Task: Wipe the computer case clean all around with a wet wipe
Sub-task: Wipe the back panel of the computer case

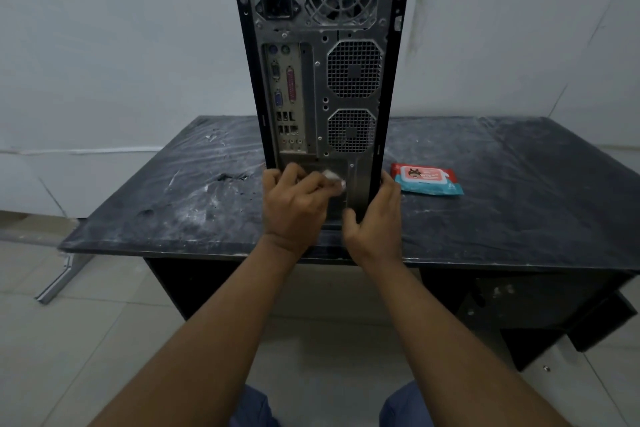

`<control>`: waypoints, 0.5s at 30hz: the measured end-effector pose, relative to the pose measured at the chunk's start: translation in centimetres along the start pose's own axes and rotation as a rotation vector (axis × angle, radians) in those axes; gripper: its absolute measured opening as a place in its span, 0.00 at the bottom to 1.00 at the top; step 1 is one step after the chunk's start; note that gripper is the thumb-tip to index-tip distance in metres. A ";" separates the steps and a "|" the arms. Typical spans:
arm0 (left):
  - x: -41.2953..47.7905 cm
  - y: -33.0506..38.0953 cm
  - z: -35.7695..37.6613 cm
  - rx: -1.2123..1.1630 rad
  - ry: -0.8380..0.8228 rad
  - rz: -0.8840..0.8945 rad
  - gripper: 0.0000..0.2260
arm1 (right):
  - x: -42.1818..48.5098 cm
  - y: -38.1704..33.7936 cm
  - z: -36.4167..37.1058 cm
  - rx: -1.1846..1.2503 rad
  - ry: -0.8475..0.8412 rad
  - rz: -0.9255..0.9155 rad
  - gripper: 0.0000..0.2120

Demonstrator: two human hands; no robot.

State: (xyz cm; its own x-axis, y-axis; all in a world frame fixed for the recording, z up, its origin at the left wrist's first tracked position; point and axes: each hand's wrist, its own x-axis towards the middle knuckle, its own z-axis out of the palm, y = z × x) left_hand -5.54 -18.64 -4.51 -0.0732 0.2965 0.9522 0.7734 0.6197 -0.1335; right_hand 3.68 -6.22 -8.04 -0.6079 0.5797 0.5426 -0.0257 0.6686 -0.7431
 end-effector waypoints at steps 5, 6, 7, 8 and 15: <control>-2.2 -0.8 -0.4 -0.002 -0.088 -0.018 0.10 | 0.0 -0.2 0.0 -0.011 -0.005 0.014 0.38; -1.7 -0.7 -0.4 -0.002 -0.079 -0.026 0.09 | 0.0 -0.2 -0.1 -0.014 -0.008 0.013 0.39; -0.9 -0.4 -0.4 -0.004 -0.057 -0.038 0.08 | 0.0 -0.2 -0.1 -0.015 -0.012 0.011 0.39; 0.1 0.0 -0.3 -0.013 -0.024 -0.052 0.08 | 0.0 -0.2 -0.1 -0.014 -0.016 0.008 0.39; 0.1 0.3 0.5 -0.075 -0.005 -0.006 0.08 | -0.1 -0.2 -0.2 -0.007 -0.017 0.010 0.38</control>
State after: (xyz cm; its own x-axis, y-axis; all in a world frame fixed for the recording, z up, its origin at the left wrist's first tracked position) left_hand -5.65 -18.10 -4.55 -0.0815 0.2966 0.9515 0.8177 0.5657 -0.1063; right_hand 3.86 -6.32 -7.84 -0.6215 0.5781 0.5287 -0.0140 0.6665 -0.7453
